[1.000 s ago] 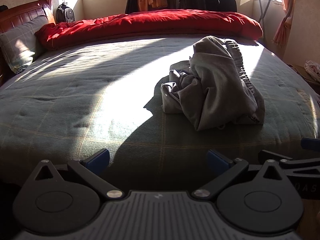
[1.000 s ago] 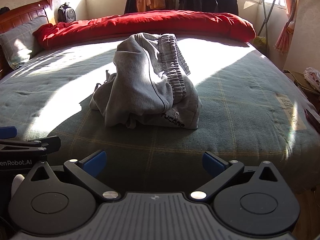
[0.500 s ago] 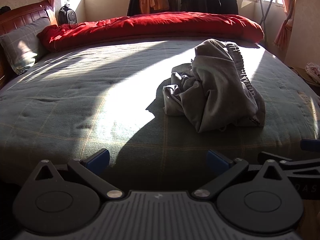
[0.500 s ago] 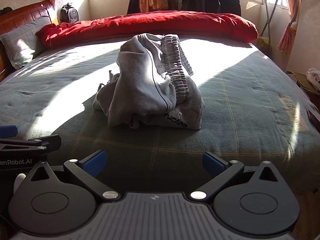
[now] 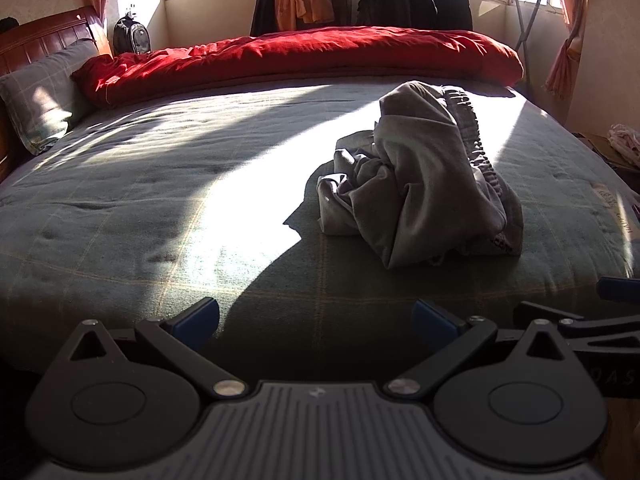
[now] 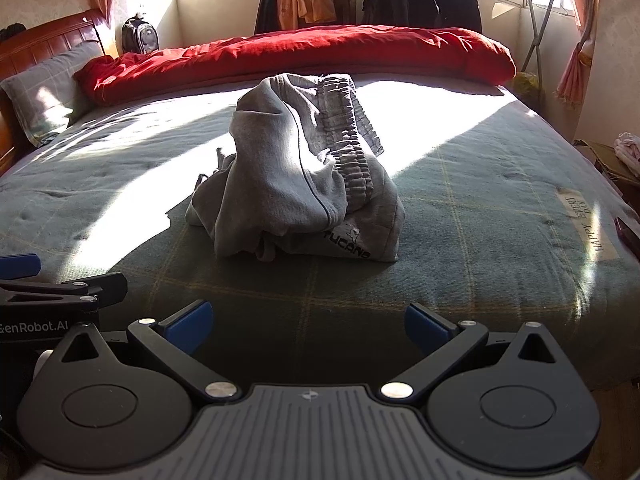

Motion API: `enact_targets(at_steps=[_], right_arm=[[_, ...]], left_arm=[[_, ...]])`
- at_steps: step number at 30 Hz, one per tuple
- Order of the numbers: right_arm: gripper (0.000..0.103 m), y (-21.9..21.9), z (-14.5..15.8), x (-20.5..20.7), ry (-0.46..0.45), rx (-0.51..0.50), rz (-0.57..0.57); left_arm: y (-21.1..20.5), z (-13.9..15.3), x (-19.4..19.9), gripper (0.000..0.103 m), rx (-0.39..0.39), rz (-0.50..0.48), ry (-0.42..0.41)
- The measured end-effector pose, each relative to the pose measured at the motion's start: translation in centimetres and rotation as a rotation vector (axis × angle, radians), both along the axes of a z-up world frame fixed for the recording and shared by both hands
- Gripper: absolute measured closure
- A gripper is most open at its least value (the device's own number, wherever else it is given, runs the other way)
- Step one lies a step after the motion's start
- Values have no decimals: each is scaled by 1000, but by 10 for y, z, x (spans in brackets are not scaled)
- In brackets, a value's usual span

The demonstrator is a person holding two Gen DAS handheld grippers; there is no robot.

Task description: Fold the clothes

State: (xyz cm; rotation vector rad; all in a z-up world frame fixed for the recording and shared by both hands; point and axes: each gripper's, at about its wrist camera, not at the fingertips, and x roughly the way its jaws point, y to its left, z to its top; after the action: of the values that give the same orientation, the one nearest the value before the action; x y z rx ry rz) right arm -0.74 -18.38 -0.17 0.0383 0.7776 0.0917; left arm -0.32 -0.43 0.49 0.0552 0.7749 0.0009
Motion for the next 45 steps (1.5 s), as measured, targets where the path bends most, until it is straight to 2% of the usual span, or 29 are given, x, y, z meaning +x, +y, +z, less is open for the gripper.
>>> enact_targets(at_steps=[14, 26, 32, 37, 42, 45], right_arm=[[0, 9, -3, 20, 12, 16, 45], [0, 25, -1, 61, 55, 20, 52], [0, 24, 6, 71, 2, 57, 61], [0, 28, 9, 83, -41, 14, 76], [0, 34, 9, 90, -83, -14, 91], [0, 39, 4, 96, -48, -10, 91]], left_arm=[[17, -7, 15, 0, -47, -11, 4], [37, -13, 45, 0, -75, -14, 29], [39, -14, 58, 0, -69, -55, -21], [42, -19, 70, 1, -114, -127, -86], [52, -28, 89, 1, -201, -165, -66], [53, -34, 96, 1, -182, -164, -44]])
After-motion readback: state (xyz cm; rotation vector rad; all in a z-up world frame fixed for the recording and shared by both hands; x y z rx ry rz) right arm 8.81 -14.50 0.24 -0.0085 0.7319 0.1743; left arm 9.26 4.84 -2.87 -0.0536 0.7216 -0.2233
